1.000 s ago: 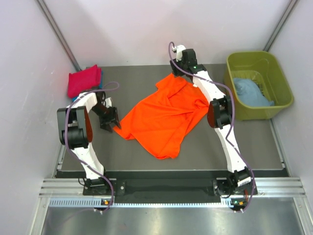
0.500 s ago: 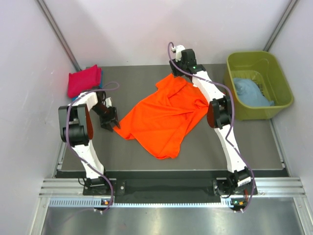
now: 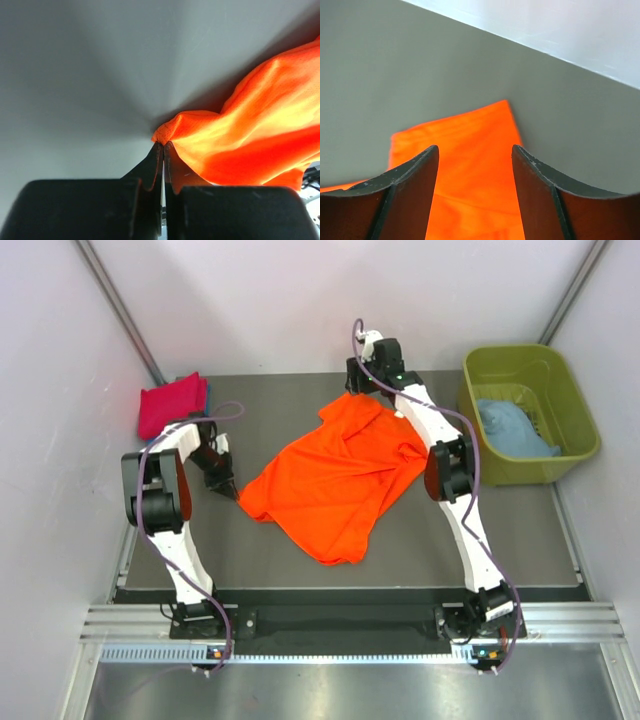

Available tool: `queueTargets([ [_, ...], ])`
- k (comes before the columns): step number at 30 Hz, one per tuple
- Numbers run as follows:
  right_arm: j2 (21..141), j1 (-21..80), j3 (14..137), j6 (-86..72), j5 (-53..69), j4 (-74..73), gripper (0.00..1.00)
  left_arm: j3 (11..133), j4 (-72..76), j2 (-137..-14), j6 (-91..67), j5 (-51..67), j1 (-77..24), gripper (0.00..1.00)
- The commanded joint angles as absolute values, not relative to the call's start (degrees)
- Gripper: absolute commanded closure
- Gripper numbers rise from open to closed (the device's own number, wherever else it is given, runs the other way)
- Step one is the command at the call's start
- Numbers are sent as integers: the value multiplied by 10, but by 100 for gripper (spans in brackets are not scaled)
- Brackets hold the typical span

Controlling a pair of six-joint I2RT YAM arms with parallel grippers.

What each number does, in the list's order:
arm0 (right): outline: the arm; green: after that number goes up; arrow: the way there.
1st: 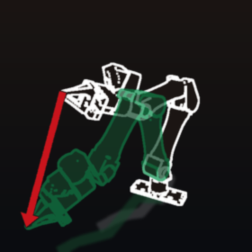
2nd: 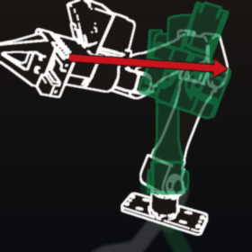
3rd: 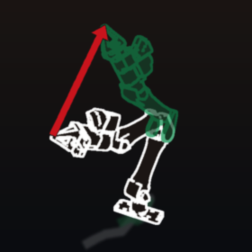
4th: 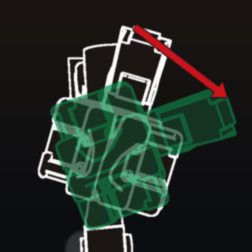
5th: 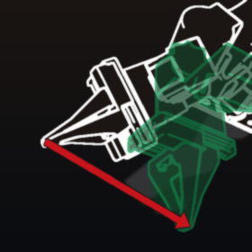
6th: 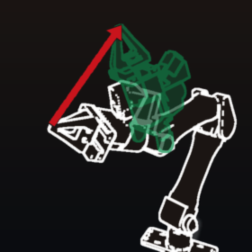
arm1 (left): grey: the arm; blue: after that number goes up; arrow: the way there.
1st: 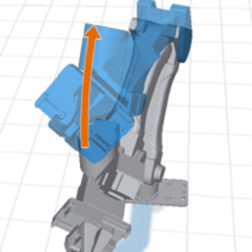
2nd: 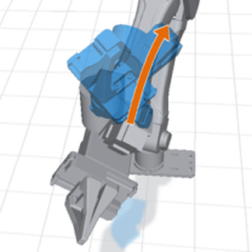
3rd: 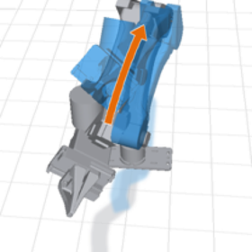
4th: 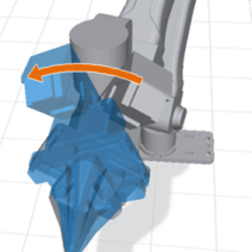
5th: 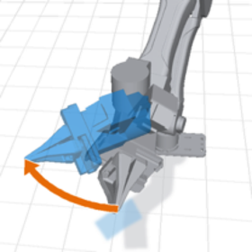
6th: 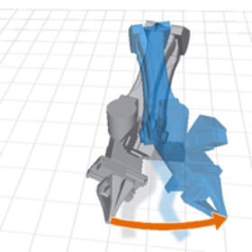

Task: Fold and stack the t-shirts
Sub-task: Flatten the tshirt out

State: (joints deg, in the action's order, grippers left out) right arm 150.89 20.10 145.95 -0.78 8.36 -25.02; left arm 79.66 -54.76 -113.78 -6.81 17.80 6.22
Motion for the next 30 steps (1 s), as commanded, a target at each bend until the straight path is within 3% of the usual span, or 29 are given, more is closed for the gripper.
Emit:
queueTargets([
  [1,1516,183,1490,-110,176,-189,39,842,-563,-1099,-50,150,65,100],
  [15,1549,142,1414,-301,254,-119,39,895,-571,-1064,12,37,64,100],
  [30,1575,142,1434,-352,258,-69,41,863,-577,-1053,48,74,-42,100],
])
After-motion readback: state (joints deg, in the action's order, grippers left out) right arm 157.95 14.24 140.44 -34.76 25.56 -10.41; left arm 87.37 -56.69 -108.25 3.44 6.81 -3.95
